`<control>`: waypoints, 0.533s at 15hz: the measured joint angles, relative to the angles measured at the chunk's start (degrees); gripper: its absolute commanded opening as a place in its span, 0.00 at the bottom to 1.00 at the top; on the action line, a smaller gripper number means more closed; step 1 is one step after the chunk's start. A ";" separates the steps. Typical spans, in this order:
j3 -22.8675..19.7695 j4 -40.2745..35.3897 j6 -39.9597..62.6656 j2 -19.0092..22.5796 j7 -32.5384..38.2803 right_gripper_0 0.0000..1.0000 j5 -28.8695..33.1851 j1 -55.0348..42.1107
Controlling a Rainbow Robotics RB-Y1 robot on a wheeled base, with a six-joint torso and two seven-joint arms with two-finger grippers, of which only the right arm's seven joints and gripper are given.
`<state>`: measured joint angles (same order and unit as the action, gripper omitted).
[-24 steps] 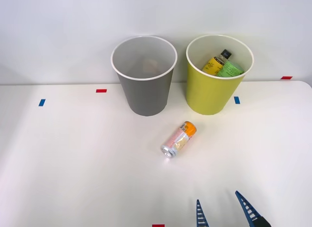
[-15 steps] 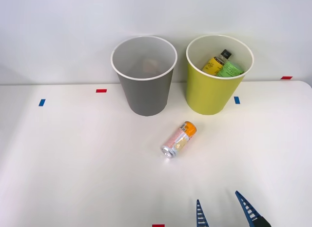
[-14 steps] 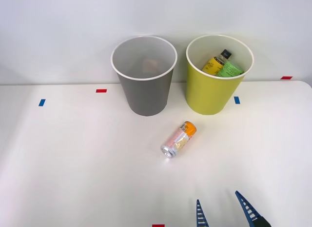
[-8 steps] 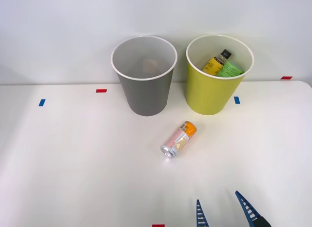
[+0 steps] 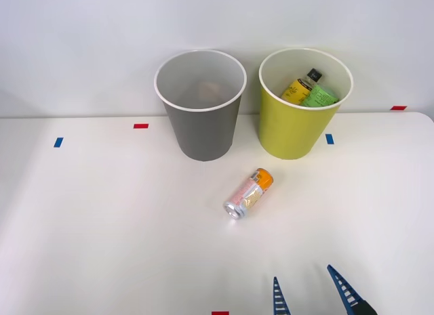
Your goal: Put cans in the gray bin, plastic bottles in the light green bin
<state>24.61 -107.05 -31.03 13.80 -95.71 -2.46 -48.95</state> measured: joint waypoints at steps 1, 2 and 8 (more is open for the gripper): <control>0.00 0.00 0.00 0.00 0.00 1.00 0.00 0.00; 0.00 0.00 0.00 0.00 0.00 1.00 0.00 0.00; 0.00 0.00 0.00 0.00 0.00 1.00 0.00 0.00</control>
<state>24.61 -107.05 -31.03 13.80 -95.71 -2.46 -48.95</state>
